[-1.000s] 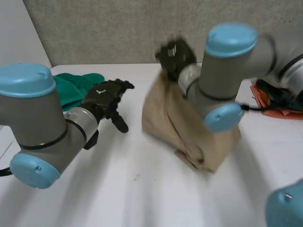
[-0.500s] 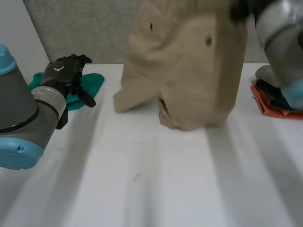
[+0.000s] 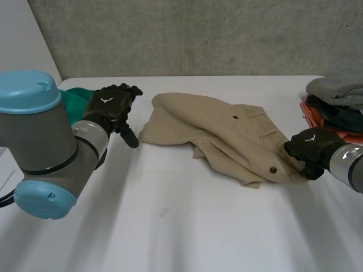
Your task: Fold the laundry.
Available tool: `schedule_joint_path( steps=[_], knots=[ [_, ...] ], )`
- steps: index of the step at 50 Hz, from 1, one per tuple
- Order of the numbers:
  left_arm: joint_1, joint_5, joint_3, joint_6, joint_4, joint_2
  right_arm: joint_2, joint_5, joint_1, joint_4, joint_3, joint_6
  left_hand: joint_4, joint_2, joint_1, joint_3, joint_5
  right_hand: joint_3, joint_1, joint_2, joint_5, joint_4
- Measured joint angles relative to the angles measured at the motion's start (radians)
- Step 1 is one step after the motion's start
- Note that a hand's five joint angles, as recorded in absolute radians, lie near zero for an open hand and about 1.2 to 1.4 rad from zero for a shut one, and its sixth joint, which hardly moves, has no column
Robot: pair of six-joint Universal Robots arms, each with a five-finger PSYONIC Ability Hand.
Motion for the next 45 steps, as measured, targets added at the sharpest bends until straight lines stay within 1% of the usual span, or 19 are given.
schedule_joint_path(
  steps=[4,7,11,13,14,15,16,18,19,20,21,24,27,29,32,36,40,45],
  knots=[
    [-0.006,0.002,0.002,0.011,0.0,-0.003,-0.052,-0.047,0.006,0.042,-0.009,0.001,0.0,0.0,0.0,0.0,0.0,0.0,0.0,0.0,0.0,0.0],
    [-0.018,0.004,0.008,0.02,-0.002,-0.011,-0.08,-0.081,0.01,0.032,-0.039,0.055,0.0,0.0,0.0,0.0,0.0,0.0,0.0,0.0,0.0,0.0],
    [-0.058,-0.001,0.032,0.032,-0.022,-0.038,-0.1,-0.121,0.02,-0.006,-0.113,0.225,0.0,0.0,0.0,0.0,0.0,0.0,0.0,0.0,0.008,0.0],
    [-0.092,-0.013,0.056,0.035,-0.054,-0.064,-0.111,-0.144,0.038,-0.03,-0.163,0.35,0.0,0.0,0.0,0.0,0.0,0.0,0.0,0.0,0.008,0.0],
    [-0.102,-0.018,0.063,0.034,-0.067,-0.072,-0.114,-0.149,0.043,-0.035,-0.173,0.378,0.0,0.0,0.0,0.0,0.0,0.0,0.0,0.0,0.008,0.0],
    [-0.127,-0.032,0.086,0.031,-0.103,-0.094,-0.125,-0.162,0.062,-0.054,-0.205,0.465,0.0,0.0,0.0,0.0,0.0,0.0,0.0,0.0,0.008,0.0],
    [-0.131,-0.036,0.091,0.029,-0.11,-0.099,-0.127,-0.163,0.065,-0.056,-0.209,0.475,0.0,0.0,0.0,0.0,0.0,0.0,0.0,0.0,0.008,0.0],
    [-0.168,-0.064,0.129,0.017,-0.177,-0.136,-0.146,-0.177,0.095,-0.086,-0.25,0.592,0.0,0.0,0.0,0.0,0.0,0.0,0.0,0.0,0.008,0.0],
    [-0.176,-0.07,0.138,0.013,-0.193,-0.145,-0.15,-0.18,0.103,-0.093,-0.259,0.618,0.0,0.0,0.0,0.0,0.0,0.0,0.0,0.0,0.008,0.0],
    [-0.192,-0.083,0.16,-0.004,-0.226,-0.165,-0.159,-0.18,0.115,-0.111,-0.274,0.663,0.0,0.0,0.0,0.0,0.0,0.0,0.0,0.0,0.008,0.0],
    [-0.198,-0.087,0.167,-0.011,-0.238,-0.172,-0.161,-0.179,0.119,-0.117,-0.278,0.677,0.0,0.0,0.0,0.0,0.0,0.0,0.0,0.0,0.008,0.0],
    [-0.249,-0.115,0.25,-0.102,-0.342,-0.246,-0.179,-0.165,0.15,-0.171,-0.309,0.787,0.0,0.0,0.0,0.0,0.0,0.001,0.0,0.0,0.008,0.001],
    [-0.295,-0.127,0.333,-0.196,-0.418,-0.318,-0.188,-0.14,0.183,-0.216,-0.332,0.875,0.0,0.0,0.0,0.0,0.0,0.001,0.0,0.0,0.008,0.001],
    [-0.319,-0.131,0.38,-0.245,-0.444,-0.358,-0.188,-0.126,0.205,-0.229,-0.339,0.905,0.0,0.0,0.0,0.0,0.0,0.001,0.0,0.0,0.008,0.001],
    [-0.352,-0.134,0.456,-0.304,-0.459,-0.415,-0.187,-0.11,0.233,-0.236,-0.343,0.928,0.0,0.0,0.0,0.0,0.0,0.001,0.0,0.0,0.008,0.001],
    [-0.39,-0.136,0.559,-0.355,-0.457,-0.483,-0.184,-0.077,0.292,-0.234,-0.34,0.954,0.0,0.0,0.0,0.0,0.0,0.001,0.0,0.0,0.008,0.001],
    [-0.413,-0.138,0.629,-0.385,-0.45,-0.517,-0.185,-0.06,0.327,-0.229,-0.331,0.983,0.0,0.0,0.0,0.0,0.0,0.001,0.0,0.0,0.008,0.001],
    [-0.421,-0.139,0.659,-0.428,-0.436,-0.525,-0.191,-0.056,0.344,-0.229,-0.323,1.019,0.0,0.0,0.0,0.0,0.0,0.001,0.0,0.0,0.008,0.001]
  ],
)
